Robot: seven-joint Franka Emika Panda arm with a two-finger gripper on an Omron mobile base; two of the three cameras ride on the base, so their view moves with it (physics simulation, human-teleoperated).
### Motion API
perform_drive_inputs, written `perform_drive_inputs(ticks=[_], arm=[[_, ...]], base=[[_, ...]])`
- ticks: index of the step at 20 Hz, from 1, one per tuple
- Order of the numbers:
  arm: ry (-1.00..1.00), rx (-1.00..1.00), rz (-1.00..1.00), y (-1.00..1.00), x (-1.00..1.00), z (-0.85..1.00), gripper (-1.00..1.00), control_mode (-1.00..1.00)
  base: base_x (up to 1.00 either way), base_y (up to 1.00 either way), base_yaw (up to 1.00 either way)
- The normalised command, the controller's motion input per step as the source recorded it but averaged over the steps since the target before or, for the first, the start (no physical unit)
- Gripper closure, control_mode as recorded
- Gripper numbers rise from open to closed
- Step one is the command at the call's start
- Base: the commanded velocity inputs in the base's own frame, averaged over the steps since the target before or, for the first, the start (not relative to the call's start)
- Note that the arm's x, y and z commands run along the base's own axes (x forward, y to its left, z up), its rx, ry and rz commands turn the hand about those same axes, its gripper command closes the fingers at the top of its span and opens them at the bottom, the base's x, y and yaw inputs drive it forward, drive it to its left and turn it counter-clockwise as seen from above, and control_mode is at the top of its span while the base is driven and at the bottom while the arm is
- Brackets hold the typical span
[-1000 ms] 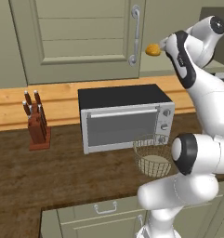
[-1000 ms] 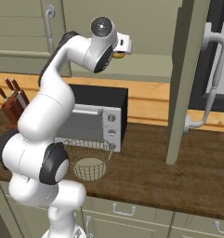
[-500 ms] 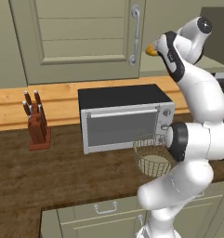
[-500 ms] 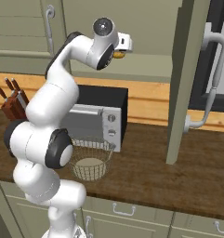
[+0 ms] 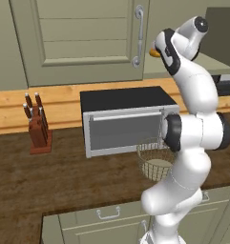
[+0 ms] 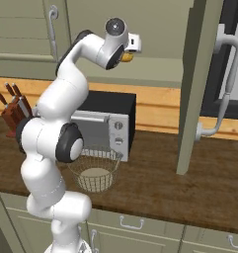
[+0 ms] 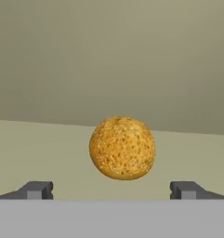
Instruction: Open the cabinet, pick up the bread from the cabinet and place it in the basket. Then move the basket to the dining counter.
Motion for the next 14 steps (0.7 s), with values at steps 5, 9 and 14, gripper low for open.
perform_drive_inputs(ticks=[5, 9, 14], arm=[[0.03, 0.0, 0.07, 0.0, 0.34, -0.03, -1.0, -1.0], [0.05, 0.0, 0.01, 0.0, 0.25, -0.06, -1.0, -1.0], [0.07, 0.0, 0.0, 0.0, 0.26, -0.12, -1.0, -1.0]], base=[[0.0, 0.0, 0.0], [0.0, 0.0, 0.0], [0.0, 0.0, 0.0]])
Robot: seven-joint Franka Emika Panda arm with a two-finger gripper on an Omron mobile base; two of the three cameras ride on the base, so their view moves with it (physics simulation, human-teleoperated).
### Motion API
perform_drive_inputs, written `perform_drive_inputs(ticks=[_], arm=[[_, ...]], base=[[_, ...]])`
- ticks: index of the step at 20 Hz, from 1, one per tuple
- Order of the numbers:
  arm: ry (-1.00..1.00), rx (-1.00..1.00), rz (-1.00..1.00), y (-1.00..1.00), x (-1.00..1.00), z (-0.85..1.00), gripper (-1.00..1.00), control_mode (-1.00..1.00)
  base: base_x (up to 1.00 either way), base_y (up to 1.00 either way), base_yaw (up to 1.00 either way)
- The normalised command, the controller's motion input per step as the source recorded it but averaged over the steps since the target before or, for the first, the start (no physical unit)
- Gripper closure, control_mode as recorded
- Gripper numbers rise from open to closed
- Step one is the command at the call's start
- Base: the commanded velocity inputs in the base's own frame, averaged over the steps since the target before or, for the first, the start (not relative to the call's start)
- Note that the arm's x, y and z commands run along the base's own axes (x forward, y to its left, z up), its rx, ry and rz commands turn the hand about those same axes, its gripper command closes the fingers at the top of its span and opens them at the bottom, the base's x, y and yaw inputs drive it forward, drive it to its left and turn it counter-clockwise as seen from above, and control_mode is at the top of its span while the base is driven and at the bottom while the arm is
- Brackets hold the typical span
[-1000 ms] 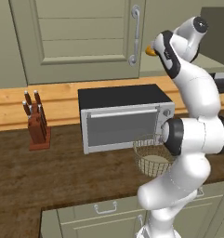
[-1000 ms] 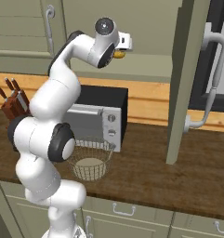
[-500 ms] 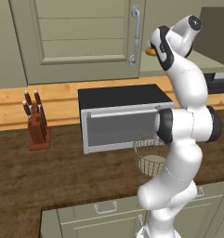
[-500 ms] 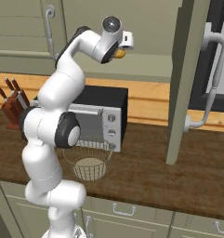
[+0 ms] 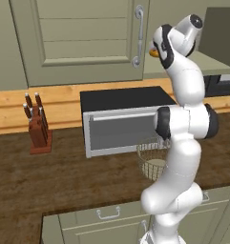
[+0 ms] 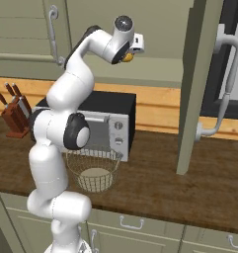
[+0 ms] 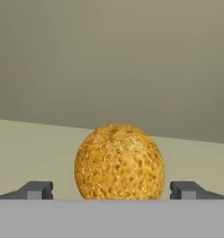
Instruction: Open the cabinet, pick up the bread from the cabinet and place it in the basket. Then move the basket to the dining counter.
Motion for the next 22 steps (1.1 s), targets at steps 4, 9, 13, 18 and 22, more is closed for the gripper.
perform_drive_inputs(ticks=[4, 9, 13, 18, 22], arm=[[0.05, 0.0, 0.0, 0.0, 0.26, -0.21, -1.0, -1.0], [0.01, 0.0, 0.0, 0.0, 0.24, -0.19, -1.0, -1.0], [0.02, 0.0, 0.0, 0.0, 0.15, -0.14, -1.0, -1.0], [0.0, 0.03, 0.0, 0.0, 0.01, -0.18, 1.0, -1.0], [-0.07, 0.08, 0.0, 0.01, -0.01, -0.3, 1.0, -1.0]], base=[[0.0, 0.0, 0.0], [0.0, 0.0, 0.0], [0.0, 0.0, 0.0], [0.0, 0.0, 0.0], [0.0, 0.0, 0.0]])
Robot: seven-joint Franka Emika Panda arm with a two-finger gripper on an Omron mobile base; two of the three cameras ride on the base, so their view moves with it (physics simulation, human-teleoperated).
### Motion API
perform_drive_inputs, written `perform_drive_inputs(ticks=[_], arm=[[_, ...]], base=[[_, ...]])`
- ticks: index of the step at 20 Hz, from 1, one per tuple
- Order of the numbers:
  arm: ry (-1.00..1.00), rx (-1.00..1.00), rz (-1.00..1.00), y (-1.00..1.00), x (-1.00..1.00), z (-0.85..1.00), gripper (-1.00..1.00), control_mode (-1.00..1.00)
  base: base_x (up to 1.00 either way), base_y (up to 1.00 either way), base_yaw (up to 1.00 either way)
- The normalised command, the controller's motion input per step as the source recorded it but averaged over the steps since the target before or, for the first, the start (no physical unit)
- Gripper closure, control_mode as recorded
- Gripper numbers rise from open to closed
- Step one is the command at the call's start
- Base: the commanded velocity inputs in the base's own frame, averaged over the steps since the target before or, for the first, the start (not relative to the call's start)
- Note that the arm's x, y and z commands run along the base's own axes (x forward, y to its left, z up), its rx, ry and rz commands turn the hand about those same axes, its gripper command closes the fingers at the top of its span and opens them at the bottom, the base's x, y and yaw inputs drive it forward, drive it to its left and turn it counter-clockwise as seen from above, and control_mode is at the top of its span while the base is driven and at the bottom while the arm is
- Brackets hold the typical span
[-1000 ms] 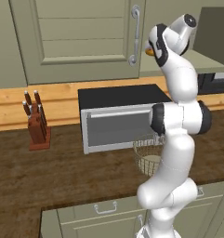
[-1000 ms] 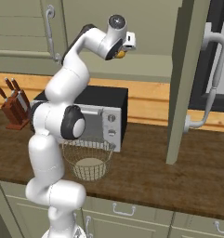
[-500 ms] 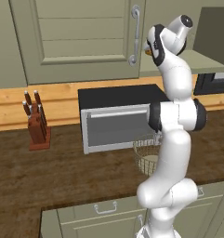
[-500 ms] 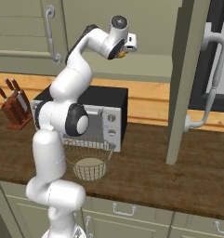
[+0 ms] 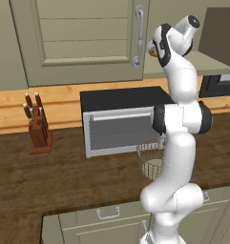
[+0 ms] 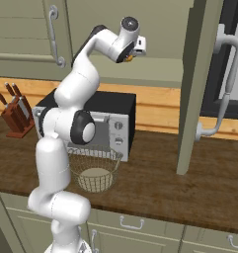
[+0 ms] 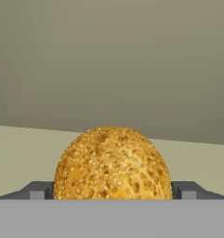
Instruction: Open the cabinet, pick up the bread from the cabinet and place it in the basket. Then move the basket to the dining counter.
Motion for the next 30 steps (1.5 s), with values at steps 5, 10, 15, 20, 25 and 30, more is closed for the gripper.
perform_drive_inputs(ticks=[5, 10, 15, 20, 25, 30], arm=[[-0.18, 0.08, 0.0, 0.24, -0.16, -0.39, 1.0, -1.0], [-0.31, 0.0, 0.0, 0.34, -0.59, -0.14, 1.0, -1.0], [-0.28, -0.04, 0.0, 0.11, -0.82, 0.03, 1.0, -1.0], [-0.08, 0.0, -0.02, -0.3, -1.0, 0.66, 1.0, -1.0], [0.0, 0.0, -0.05, -0.02, -1.0, 0.6, 1.0, -1.0], [0.1, 0.0, -0.06, -0.01, -1.0, 0.45, 1.0, -1.0]], base=[[0.0, 0.0, 0.0], [0.0, 0.0, 0.0], [0.0, 0.0, 0.0], [0.0, 0.0, 0.0], [0.0, 0.0, 0.0], [0.0, 0.0, 0.0]])
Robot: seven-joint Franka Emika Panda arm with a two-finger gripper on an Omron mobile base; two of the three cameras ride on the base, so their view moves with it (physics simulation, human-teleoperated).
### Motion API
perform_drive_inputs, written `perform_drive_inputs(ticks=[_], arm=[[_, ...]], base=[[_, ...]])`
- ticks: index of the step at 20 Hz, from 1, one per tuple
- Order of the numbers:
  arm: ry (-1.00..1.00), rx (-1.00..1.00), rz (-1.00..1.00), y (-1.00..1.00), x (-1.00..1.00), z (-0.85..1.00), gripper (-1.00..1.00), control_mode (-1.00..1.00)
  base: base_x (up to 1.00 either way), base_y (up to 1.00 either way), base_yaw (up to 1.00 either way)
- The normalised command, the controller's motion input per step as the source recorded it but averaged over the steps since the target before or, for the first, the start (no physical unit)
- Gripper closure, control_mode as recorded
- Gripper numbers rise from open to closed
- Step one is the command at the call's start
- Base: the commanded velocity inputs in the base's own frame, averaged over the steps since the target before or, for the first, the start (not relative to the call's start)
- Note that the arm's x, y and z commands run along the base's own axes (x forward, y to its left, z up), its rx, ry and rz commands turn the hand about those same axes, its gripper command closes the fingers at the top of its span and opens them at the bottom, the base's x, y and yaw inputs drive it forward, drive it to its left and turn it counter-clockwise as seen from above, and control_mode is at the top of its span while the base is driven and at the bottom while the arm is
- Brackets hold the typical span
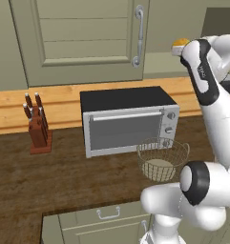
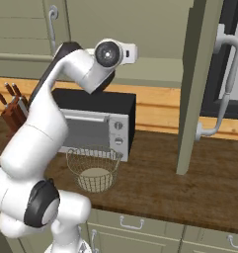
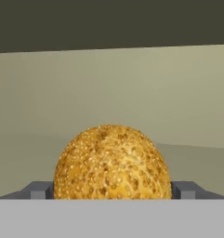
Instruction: Open the cabinet, pick up the bread from the cabinet and place it in the basket. Then move the basket to the dining counter.
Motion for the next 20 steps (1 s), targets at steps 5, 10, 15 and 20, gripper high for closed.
perform_drive_inputs(ticks=[5, 10, 15, 20], arm=[[0.11, 0.0, -0.07, -0.01, -1.0, 0.12, 1.0, -1.0], [0.19, 0.0, -0.05, 0.07, -1.0, 0.0, 1.0, -1.0], [0.26, 0.0, -0.05, 0.06, -1.0, -0.08, 1.0, -1.0], [0.45, -0.06, -0.01, 0.27, -1.0, -0.52, 1.0, -1.0]], base=[[0.0, 0.0, 0.0], [0.0, 0.0, 0.0], [0.0, 0.0, 0.0], [0.0, 0.0, 0.0]])
